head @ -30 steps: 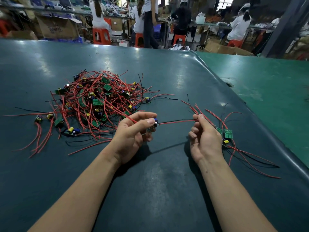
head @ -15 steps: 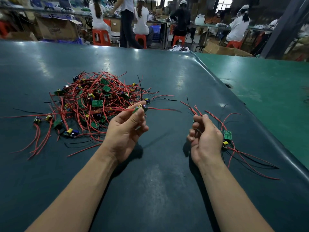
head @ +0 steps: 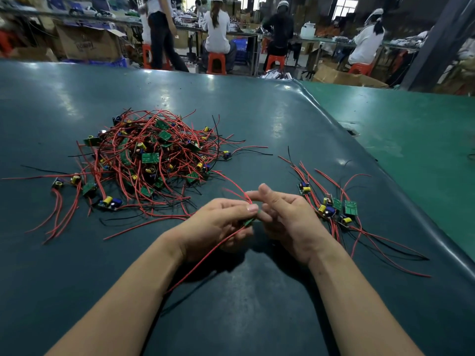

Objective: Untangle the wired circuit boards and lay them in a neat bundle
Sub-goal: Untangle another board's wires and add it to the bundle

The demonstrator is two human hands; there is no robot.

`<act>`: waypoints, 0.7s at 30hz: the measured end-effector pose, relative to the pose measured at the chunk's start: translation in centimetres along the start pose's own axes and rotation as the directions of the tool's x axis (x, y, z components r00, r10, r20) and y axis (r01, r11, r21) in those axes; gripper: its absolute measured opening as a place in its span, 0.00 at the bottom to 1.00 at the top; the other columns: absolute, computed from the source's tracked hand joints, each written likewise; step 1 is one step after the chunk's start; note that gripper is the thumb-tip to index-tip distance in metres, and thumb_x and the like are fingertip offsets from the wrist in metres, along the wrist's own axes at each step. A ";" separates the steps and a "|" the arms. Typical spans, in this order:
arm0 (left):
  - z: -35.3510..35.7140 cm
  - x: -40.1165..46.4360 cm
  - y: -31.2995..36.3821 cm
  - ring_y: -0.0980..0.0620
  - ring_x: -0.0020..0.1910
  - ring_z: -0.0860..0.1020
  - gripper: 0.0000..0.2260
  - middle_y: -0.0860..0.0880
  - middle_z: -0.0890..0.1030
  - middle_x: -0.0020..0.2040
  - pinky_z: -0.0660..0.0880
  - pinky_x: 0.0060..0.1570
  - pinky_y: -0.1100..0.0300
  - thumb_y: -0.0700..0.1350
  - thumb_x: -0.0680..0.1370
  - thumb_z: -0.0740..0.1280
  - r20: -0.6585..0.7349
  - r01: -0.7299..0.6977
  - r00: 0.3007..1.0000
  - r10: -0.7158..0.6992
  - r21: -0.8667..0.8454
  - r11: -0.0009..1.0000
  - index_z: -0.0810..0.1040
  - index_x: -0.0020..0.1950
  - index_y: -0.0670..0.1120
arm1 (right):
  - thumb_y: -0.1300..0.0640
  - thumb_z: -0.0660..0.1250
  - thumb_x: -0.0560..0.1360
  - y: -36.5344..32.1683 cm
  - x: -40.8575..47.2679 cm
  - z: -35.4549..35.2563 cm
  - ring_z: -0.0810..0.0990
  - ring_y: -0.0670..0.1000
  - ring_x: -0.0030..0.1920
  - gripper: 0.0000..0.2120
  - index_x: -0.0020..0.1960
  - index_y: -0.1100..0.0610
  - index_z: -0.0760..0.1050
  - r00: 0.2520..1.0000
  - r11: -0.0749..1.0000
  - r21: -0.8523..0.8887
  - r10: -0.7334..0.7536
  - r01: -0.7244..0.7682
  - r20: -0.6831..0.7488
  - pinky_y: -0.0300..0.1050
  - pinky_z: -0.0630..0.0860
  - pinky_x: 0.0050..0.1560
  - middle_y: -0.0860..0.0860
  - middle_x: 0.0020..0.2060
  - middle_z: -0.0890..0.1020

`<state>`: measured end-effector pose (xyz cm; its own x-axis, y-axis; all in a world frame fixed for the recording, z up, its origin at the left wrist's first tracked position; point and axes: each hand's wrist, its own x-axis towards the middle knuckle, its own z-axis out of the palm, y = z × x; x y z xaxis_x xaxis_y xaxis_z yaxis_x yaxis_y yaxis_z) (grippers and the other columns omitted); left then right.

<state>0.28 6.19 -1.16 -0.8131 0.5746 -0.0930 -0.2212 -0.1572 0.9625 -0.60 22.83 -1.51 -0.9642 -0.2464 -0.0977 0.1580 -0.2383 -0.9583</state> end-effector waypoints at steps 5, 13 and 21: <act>0.4 0.2 -0.4 0.56 0.20 0.59 0.19 0.49 0.62 0.24 0.55 0.21 0.66 0.47 0.77 0.64 -0.031 -0.031 0.999 0.031 -0.002 1.000 0.73 0.54 0.30 | 0.50 0.67 0.75 -0.2 -0.4 0.0 0.59 0.43 0.21 0.15 0.31 0.53 0.79 0.994 0.998 -0.056 0.022 -0.016 0.111 0.34 0.58 0.21 0.44 0.22 0.65; 0.7 0.4 -0.6 0.53 0.19 0.64 0.16 0.46 0.69 0.24 0.62 0.20 0.67 0.53 0.75 0.66 -0.117 -0.065 0.991 0.067 0.021 0.998 0.78 0.47 0.39 | 0.53 0.75 0.62 0.2 0.3 0.3 0.70 0.43 0.23 0.06 0.35 0.55 0.82 0.986 0.995 0.086 -0.036 0.051 -0.162 0.38 0.59 0.31 0.47 0.22 0.72; 0.6 0.2 -0.6 0.50 0.21 0.65 0.15 0.47 0.71 0.24 0.63 0.24 0.62 0.57 0.71 0.65 -0.049 -0.107 0.992 0.117 0.175 0.979 0.81 0.40 0.46 | 0.64 0.71 0.74 -0.1 1.4 -0.7 0.57 0.45 0.20 0.06 0.40 0.61 0.76 0.874 0.939 0.198 -0.167 0.283 -0.457 0.35 0.57 0.20 0.47 0.19 0.63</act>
<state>0.55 6.85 -1.66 -0.8589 0.5121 0.0080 -0.0355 -0.0752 0.9965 -2.09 23.19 -1.77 -0.9660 0.2539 -0.0484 -0.0822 -0.4793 -0.8738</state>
